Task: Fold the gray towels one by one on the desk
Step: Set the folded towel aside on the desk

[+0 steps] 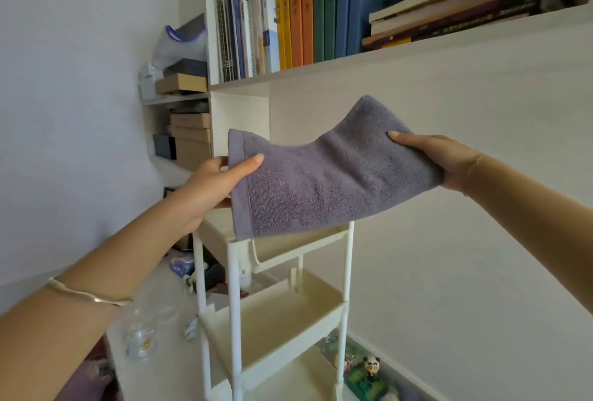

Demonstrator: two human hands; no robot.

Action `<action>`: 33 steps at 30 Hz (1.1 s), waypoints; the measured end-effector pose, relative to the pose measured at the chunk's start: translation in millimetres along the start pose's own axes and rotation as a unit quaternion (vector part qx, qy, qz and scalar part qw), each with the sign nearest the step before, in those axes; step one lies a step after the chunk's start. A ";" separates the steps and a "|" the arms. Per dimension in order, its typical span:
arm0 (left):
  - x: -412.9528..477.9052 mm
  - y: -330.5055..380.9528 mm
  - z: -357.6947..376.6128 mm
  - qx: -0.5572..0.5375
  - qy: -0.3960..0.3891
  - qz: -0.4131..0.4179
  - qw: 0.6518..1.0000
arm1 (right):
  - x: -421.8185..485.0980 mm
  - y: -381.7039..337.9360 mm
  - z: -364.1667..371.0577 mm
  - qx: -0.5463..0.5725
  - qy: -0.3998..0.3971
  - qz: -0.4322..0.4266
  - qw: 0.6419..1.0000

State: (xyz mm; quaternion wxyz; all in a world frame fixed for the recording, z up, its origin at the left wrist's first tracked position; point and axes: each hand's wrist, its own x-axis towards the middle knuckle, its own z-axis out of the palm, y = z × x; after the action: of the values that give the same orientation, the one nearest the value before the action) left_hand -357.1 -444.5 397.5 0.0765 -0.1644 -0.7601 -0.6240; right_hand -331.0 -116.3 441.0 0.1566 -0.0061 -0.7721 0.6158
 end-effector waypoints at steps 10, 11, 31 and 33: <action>52.9 -29.1 -43.4 0.047 0.062 -0.076 0.994 | 111.6 11.7 74.6 -0.160 -0.060 -0.017 0.985; 53.8 -36.4 -45.3 0.072 0.062 -0.086 0.992 | 116.6 21.4 82.2 -0.198 -0.065 -0.022 0.978; 66.3 -51.8 -47.2 0.255 0.106 -0.024 0.961 | 149.6 64.4 128.5 -0.282 -0.051 -0.133 0.949; 64.6 -61.0 -45.6 0.258 0.099 -0.039 0.960 | 150.8 75.4 129.4 -0.303 -0.050 -0.119 0.944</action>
State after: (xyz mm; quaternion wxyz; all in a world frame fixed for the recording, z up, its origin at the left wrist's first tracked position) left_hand -442.5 -489.2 371.5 0.1669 -0.0466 -0.8898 -0.4222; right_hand -520.4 -190.4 379.6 0.1807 0.0692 -0.9240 0.3297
